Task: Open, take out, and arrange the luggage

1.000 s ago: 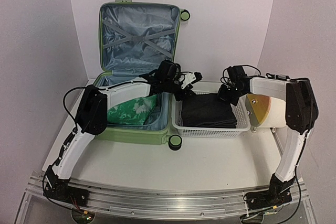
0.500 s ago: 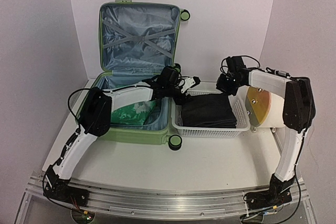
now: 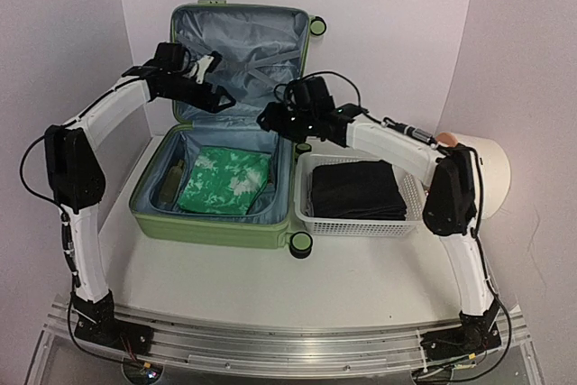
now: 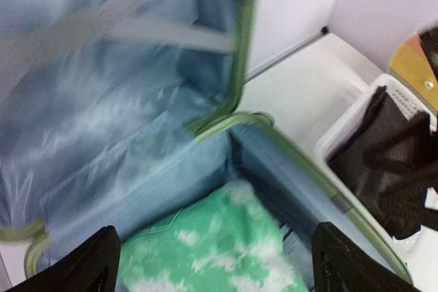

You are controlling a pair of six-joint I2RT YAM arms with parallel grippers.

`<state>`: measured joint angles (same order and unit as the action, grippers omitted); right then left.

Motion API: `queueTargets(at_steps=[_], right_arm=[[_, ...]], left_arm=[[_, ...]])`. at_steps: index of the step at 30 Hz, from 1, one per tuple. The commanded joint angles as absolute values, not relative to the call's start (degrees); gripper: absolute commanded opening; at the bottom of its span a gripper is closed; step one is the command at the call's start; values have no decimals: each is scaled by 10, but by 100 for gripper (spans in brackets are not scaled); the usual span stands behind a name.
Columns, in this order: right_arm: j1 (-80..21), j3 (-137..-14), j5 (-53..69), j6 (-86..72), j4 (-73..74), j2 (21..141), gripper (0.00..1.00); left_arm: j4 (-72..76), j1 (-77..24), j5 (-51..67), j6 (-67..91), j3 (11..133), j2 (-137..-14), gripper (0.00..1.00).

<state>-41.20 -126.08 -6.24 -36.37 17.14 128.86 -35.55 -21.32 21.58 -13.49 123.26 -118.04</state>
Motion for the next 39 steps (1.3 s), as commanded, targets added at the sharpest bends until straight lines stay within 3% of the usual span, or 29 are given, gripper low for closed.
queueTargets(at_steps=[1,7,14,23,34,36,39], right_arm=[[-448,-1326,-61,-386,186,1387,70],[-486,-1378,-137,-391,188,1475,67],[-506,-1429,-282,-375,201,1537,66],[-505,-1459,-352,-369,199,1598,69],[-484,-1476,-139,-424,89,1676,71],[-480,-1461,-95,-441,48,1678,67],[-475,-1431,-47,-462,-35,1663,50]], left_arm=[[-435,-134,250,-23,1133,-1178,97],[-399,-101,231,-30,1044,-1181,97],[-390,-83,214,-28,1017,-1236,90],[-370,-83,265,-29,1021,-1294,77],[-335,-83,328,-9,1022,-1314,62],[-335,-83,339,-5,1030,-1318,53],[-328,-83,358,-5,1031,-1306,34]])
